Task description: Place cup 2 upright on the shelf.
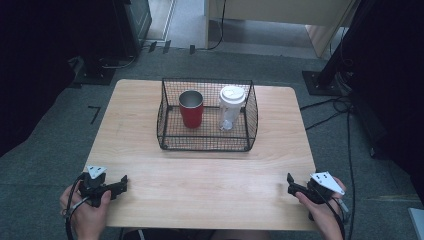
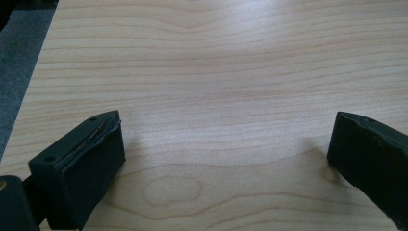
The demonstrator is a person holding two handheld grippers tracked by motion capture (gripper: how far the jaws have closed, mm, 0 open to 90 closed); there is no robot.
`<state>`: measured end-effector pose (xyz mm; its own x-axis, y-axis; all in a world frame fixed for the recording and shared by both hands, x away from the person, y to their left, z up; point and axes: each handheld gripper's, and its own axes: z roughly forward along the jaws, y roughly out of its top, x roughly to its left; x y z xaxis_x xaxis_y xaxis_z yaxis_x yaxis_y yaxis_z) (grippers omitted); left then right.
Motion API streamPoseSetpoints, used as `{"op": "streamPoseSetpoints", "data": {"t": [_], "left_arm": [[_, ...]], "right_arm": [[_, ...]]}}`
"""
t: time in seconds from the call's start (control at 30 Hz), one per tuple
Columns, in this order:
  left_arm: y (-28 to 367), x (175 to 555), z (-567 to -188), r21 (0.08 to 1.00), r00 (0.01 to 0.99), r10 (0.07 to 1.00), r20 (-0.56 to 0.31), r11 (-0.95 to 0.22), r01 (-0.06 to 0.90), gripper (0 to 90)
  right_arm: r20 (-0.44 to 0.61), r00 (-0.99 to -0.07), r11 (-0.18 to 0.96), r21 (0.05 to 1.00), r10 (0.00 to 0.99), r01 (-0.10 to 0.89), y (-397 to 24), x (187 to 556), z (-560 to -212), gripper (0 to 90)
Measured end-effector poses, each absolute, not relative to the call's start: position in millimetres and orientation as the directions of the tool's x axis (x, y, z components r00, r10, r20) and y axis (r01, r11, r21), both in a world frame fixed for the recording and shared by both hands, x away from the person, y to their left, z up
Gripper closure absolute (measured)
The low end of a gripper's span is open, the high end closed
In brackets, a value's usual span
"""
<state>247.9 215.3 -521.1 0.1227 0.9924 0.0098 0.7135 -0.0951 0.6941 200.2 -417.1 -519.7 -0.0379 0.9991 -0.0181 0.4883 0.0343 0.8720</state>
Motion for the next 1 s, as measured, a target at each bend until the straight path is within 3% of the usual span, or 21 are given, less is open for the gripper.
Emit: {"op": "streamPoseSetpoints", "data": {"t": [0.3, 0.43, 0.6, 0.67, 0.73, 0.87, 1.0], "left_arm": [[215.3, 247.9, -521.2, 0.694, 0.123, 0.992, 0.01, -0.095, 0.713, 0.0], [215.3, 247.9, -521.1, 0.694, 0.122, 0.992, 0.01, -0.095, 0.713, 0.0], [215.3, 247.9, -521.2, 0.694, 0.122, 0.992, 0.01, -0.095, 0.713, 0.0], [215.3, 247.9, -521.2, 0.694, 0.122, 0.992, 0.01, -0.095, 0.713, 0.0], [215.3, 247.9, -521.2, 0.694, 0.122, 0.992, 0.01, -0.095, 0.713, 0.0], [215.2, 247.9, -521.2, 0.695, 0.122, 0.993, 0.01, -0.095, 0.713, 0.0], [215.3, 247.9, -521.2, 0.694, 0.122, 0.992, 0.01, -0.095, 0.713, 0.0]], "right_arm": [[-0.066, -0.065, 0.092, 0.809, 0.996, 0.581, -415.0, 204.9, -525.5, 0.0], [-0.107, -0.134, 0.168, 0.751, 0.985, 0.639, -410.8, 210.4, -528.7, 0.0], [-0.067, -0.103, 0.118, 0.742, 0.992, 0.659, -408.6, 212.5, -528.8, 0.0], [0.011, -0.06, 0.033, 0.722, 0.998, 0.691, -408.8, 215.6, -529.4, 0.0], [0.004, -0.067, 0.043, 0.724, 0.998, 0.688, -407.1, 215.9, -529.4, 0.0], [0.01, -0.194, 0.127, 0.722, 0.981, 0.68, -402.3, 215.5, -529.5, 0.0], [0.022, -0.214, 0.133, 0.719, 0.977, 0.682, -401.3, 219.4, -529.6, 0.0]]}}
